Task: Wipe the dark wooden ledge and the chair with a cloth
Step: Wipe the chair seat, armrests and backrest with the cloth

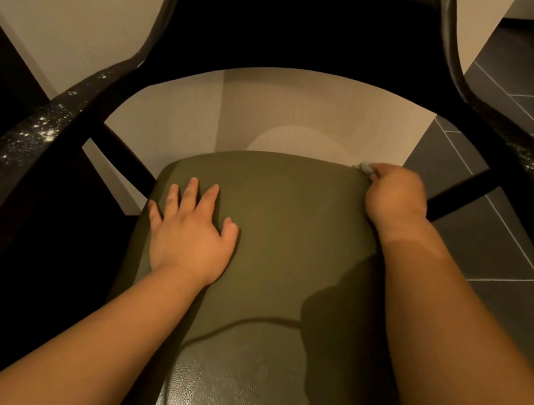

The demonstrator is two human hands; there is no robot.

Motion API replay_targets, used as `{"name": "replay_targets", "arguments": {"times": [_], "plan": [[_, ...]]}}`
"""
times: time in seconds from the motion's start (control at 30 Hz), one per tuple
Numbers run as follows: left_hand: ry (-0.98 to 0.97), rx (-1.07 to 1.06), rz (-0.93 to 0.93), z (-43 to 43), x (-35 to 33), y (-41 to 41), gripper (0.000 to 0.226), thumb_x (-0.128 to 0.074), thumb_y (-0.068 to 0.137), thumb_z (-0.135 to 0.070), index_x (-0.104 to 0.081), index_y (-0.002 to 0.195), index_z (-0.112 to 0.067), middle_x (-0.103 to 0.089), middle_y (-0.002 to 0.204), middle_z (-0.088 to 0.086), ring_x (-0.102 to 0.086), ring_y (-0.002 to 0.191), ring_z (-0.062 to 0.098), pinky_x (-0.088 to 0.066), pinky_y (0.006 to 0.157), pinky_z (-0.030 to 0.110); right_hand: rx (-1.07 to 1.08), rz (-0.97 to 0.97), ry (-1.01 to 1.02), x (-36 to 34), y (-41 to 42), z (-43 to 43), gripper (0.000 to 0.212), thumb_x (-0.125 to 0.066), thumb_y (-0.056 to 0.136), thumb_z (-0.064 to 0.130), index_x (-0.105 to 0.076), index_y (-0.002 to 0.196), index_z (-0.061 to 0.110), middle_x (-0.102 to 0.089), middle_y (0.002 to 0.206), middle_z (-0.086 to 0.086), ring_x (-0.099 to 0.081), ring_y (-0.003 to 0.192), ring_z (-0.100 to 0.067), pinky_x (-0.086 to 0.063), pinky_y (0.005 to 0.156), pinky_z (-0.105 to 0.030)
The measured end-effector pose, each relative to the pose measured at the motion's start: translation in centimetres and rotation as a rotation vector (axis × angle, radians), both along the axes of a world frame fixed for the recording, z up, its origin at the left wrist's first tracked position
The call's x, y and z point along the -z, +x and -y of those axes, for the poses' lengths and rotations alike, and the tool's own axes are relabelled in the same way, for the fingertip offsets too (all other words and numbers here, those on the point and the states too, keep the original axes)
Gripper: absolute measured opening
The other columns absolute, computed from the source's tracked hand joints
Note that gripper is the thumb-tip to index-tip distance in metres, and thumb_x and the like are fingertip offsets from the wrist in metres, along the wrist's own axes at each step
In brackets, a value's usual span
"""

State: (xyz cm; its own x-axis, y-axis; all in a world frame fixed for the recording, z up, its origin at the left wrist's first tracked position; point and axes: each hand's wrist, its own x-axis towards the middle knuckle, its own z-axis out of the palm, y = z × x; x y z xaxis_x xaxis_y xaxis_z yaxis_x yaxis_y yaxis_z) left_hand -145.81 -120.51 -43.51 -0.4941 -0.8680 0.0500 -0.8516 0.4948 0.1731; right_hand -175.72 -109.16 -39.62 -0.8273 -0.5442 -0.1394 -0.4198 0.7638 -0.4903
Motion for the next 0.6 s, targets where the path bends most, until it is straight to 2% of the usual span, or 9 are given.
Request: {"name": "replay_targets", "arguments": {"times": [0.07,0.13,0.17,0.23,0.27,0.33,0.43,0.5,0.6], "plan": [[0.000,-0.002,0.005,0.0,0.0,0.0,0.072,-0.028,0.097,-0.061,-0.026,0.164,-0.036,-0.016,0.175,0.000,-0.007,0.161,0.029,-0.004,0.129,0.059,0.027,0.005,0.022,0.0,-0.3,0.4,0.039,-0.047,0.106,0.020,-0.060,0.143,0.021,-0.058,0.146,-0.012,-0.054,0.132,-0.036,-0.042,0.110,-0.041],[0.000,-0.003,0.008,0.0,0.0,0.0,0.072,-0.028,0.097,-0.061,-0.026,0.164,-0.036,-0.016,0.175,0.001,-0.007,0.161,0.029,-0.004,0.129,0.059,-0.030,-0.092,0.059,0.4,1.8,-0.1,0.042,-0.044,0.105,0.020,-0.057,0.144,0.017,-0.061,0.141,-0.012,-0.057,0.127,-0.035,-0.047,0.104,-0.041],[-0.001,-0.003,0.009,0.0,0.0,0.0,0.072,-0.027,0.097,-0.061,-0.026,0.164,-0.036,-0.016,0.175,0.001,-0.007,0.161,0.029,-0.004,0.129,0.059,-0.094,-0.125,0.091,0.8,3.5,-0.7,0.048,-0.041,0.104,0.019,-0.049,0.151,0.017,-0.057,0.146,-0.008,-0.055,0.132,-0.032,-0.044,0.108,-0.040],[-0.005,-0.001,0.011,0.0,0.0,0.0,0.072,-0.027,0.097,-0.061,-0.026,0.164,-0.035,-0.016,0.175,0.001,-0.007,0.161,0.030,-0.004,0.129,0.059,-0.271,-0.181,0.088,2.1,6.7,-2.1,0.063,-0.034,0.103,0.011,-0.023,0.164,0.021,-0.040,0.162,-0.002,-0.037,0.149,-0.023,-0.026,0.125,-0.036],[-0.006,0.000,0.012,0.0,0.0,0.0,0.072,-0.026,0.097,-0.061,-0.026,0.164,-0.035,-0.016,0.175,0.001,-0.007,0.161,0.030,-0.004,0.129,0.059,-0.335,-0.225,0.062,3.1,7.2,-2.8,0.066,-0.035,0.103,0.006,-0.020,0.165,0.023,-0.035,0.165,-0.001,-0.032,0.153,-0.022,-0.021,0.127,-0.034],[-0.007,0.000,0.013,0.0,0.0,-0.1,0.072,-0.026,0.097,-0.061,-0.026,0.164,-0.035,-0.016,0.175,0.002,-0.007,0.161,0.030,-0.004,0.129,0.060,-0.349,-0.267,0.010,3.9,5.7,-2.8,0.060,-0.040,0.104,0.006,-0.036,0.160,0.027,-0.039,0.163,-0.004,-0.034,0.152,-0.025,-0.026,0.125,-0.037],[-0.006,-0.004,0.012,0.0,0.0,-0.1,0.072,-0.027,0.097,-0.060,-0.026,0.164,-0.034,-0.016,0.174,0.002,-0.007,0.161,0.030,-0.005,0.129,0.060,-0.272,-0.219,-0.029,3.0,2.9,-0.7,0.043,-0.042,0.108,0.022,-0.054,0.149,0.028,-0.052,0.154,-0.008,-0.049,0.141,-0.028,-0.035,0.120,-0.034],[-0.011,-0.006,0.007,-0.1,0.0,0.0,0.072,-0.027,0.097,-0.060,-0.026,0.164,-0.035,-0.017,0.174,0.001,-0.008,0.161,0.030,-0.004,0.129,0.059,-0.220,-0.127,0.002,1.6,2.2,0.7,0.043,-0.043,0.108,0.023,-0.055,0.149,0.021,-0.053,0.152,-0.008,-0.051,0.138,-0.030,-0.035,0.118,-0.033],[-0.009,-0.004,0.008,0.0,0.2,0.0,0.072,-0.027,0.096,-0.060,-0.027,0.164,-0.035,-0.017,0.174,0.001,-0.008,0.161,0.030,-0.005,0.129,0.059,-0.127,-0.154,0.038,0.6,3.6,-0.6,0.045,-0.043,0.104,0.018,-0.053,0.147,0.020,-0.054,0.149,-0.012,-0.053,0.133,-0.034,-0.045,0.110,-0.042]]}}
